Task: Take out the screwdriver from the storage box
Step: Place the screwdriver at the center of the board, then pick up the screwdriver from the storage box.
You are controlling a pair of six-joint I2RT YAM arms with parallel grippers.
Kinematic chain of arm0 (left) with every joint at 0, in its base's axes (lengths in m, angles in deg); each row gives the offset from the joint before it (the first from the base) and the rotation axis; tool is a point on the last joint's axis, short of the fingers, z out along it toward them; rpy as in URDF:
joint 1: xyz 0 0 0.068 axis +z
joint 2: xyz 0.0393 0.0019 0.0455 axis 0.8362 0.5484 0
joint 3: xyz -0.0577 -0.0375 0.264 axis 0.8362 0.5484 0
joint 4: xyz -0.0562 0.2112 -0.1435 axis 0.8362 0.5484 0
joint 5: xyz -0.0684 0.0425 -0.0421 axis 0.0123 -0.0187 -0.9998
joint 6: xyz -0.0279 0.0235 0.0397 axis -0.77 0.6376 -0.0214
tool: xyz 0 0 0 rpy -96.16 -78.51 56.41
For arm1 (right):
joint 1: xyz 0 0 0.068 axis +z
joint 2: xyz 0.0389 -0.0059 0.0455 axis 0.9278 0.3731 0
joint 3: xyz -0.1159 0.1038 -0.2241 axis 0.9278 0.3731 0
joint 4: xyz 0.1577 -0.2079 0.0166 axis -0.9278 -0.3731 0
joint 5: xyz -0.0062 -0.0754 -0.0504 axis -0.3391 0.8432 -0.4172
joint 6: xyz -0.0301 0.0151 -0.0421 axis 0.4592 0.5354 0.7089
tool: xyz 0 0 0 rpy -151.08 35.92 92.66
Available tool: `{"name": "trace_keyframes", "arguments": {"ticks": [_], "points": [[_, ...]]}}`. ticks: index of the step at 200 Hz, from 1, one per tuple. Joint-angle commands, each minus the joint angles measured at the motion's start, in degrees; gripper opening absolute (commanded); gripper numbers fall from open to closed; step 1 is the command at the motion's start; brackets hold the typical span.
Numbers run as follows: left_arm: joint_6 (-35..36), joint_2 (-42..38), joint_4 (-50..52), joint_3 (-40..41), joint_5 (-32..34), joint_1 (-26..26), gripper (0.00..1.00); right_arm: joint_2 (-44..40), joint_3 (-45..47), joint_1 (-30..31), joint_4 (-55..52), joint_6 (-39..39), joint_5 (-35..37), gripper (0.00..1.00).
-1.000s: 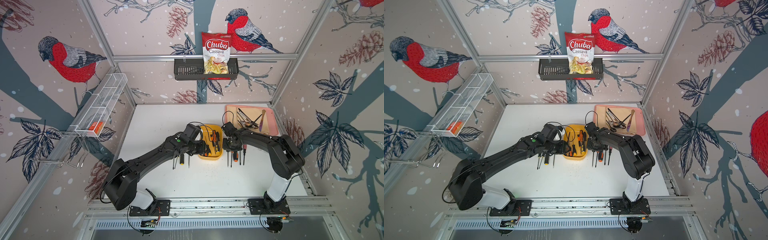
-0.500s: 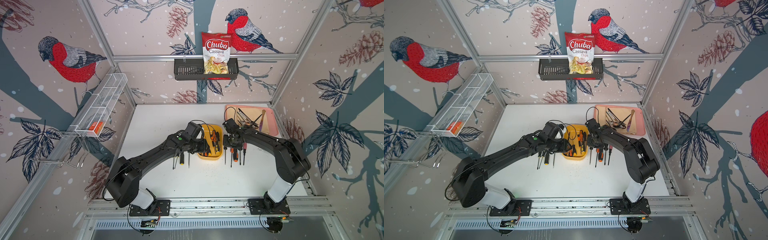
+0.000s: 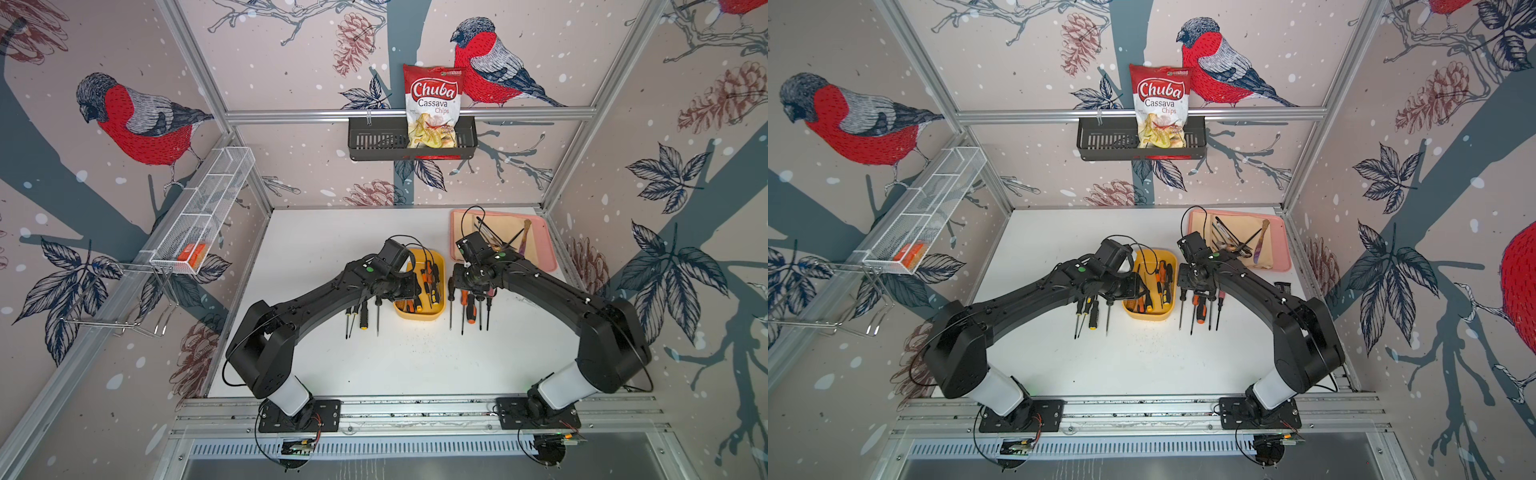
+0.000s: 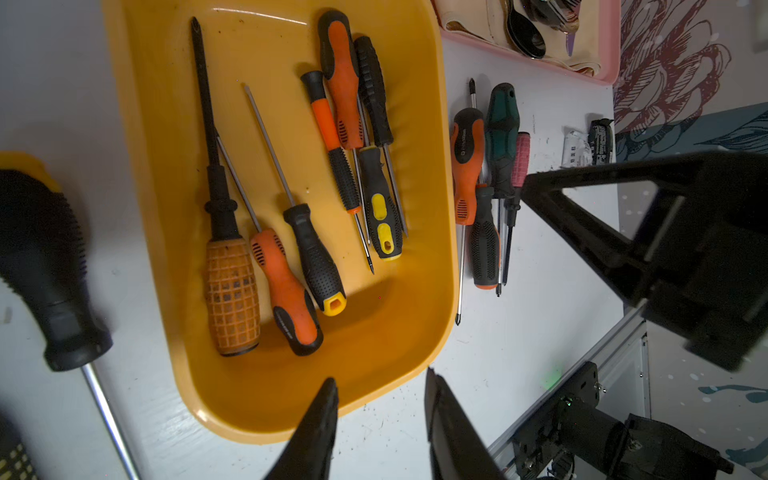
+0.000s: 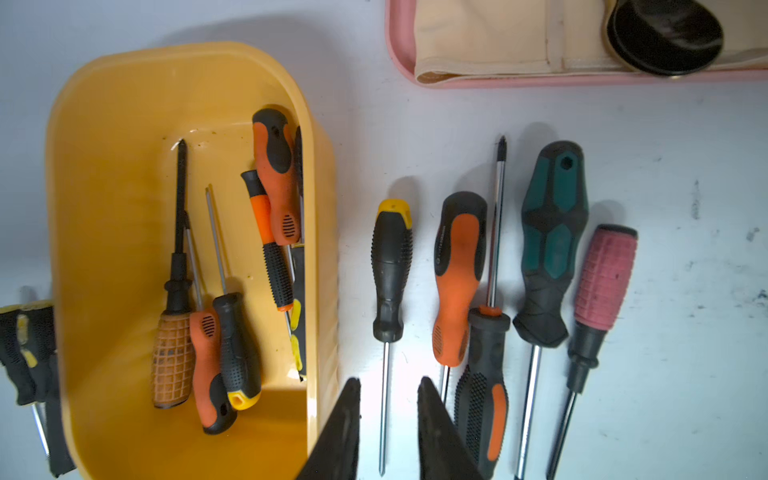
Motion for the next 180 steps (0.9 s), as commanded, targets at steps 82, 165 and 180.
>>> {"name": "trace_keyframes", "arguments": {"ticks": [82,165,180], "points": [[-5.5,12.5,6.1,-9.5,7.0,-1.2,0.38,-15.8,12.8,-0.6,12.1,6.8,-24.8,0.3],[-7.6,23.2,9.6,-16.6,10.7,-2.6,0.37,-20.7,17.3,-4.1,12.5,8.8,-28.5,0.31],[-7.8,24.2,9.6,-16.7,11.1,-2.6,0.37,-20.8,17.5,-4.8,12.6,9.1,-29.1,0.31]]}}
